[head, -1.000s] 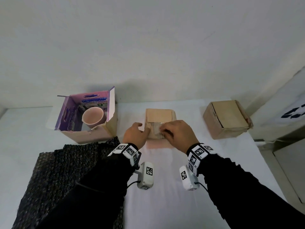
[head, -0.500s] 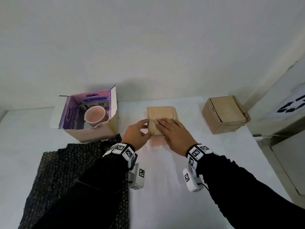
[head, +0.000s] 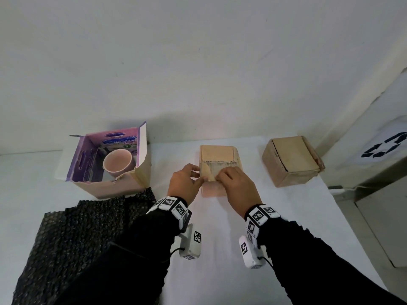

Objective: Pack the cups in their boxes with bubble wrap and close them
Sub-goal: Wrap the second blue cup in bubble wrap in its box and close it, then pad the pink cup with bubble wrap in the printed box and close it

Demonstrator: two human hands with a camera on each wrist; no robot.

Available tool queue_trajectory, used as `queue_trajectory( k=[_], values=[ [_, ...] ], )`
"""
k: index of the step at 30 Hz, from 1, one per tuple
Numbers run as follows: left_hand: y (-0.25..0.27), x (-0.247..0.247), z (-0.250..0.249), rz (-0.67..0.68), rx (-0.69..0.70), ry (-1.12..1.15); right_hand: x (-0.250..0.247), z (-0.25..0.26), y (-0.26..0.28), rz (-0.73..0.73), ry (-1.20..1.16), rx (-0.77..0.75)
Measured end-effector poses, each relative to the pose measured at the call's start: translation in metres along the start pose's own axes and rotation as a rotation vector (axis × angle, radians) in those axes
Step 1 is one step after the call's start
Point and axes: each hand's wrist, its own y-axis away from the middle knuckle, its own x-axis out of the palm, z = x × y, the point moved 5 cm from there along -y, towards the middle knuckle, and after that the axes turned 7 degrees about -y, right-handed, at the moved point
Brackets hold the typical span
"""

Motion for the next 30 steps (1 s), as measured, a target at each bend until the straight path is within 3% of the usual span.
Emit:
queue_trajectory(
  k=[8,14,18,23,25,27,30],
  values=[
    [-0.018,0.001,-0.010,0.044,-0.012,-0.129,-0.002,-0.026,-0.031,0.101,-0.023,0.093],
    [0.019,-0.033,0.020,-0.027,-0.076,-0.247,-0.003,-0.032,-0.051,0.127,-0.047,0.102],
    [0.051,-0.072,0.056,-0.074,-0.130,-0.303,0.014,0.017,-0.055,0.133,-0.148,0.065],
    [0.093,-0.133,0.108,-0.124,-0.262,-0.462,0.063,0.116,-0.049,0.367,-0.480,-0.001],
    [0.111,-0.147,0.132,-0.040,-0.344,-0.596,0.085,0.153,-0.043,0.497,-0.533,-0.010],
    [0.126,-0.153,0.155,0.159,-0.420,-0.783,0.110,0.183,-0.035,0.668,-0.502,0.034],
    [0.144,-0.157,0.196,0.389,-0.522,-0.786,0.145,0.207,-0.022,0.852,-0.395,0.213]
  ],
)
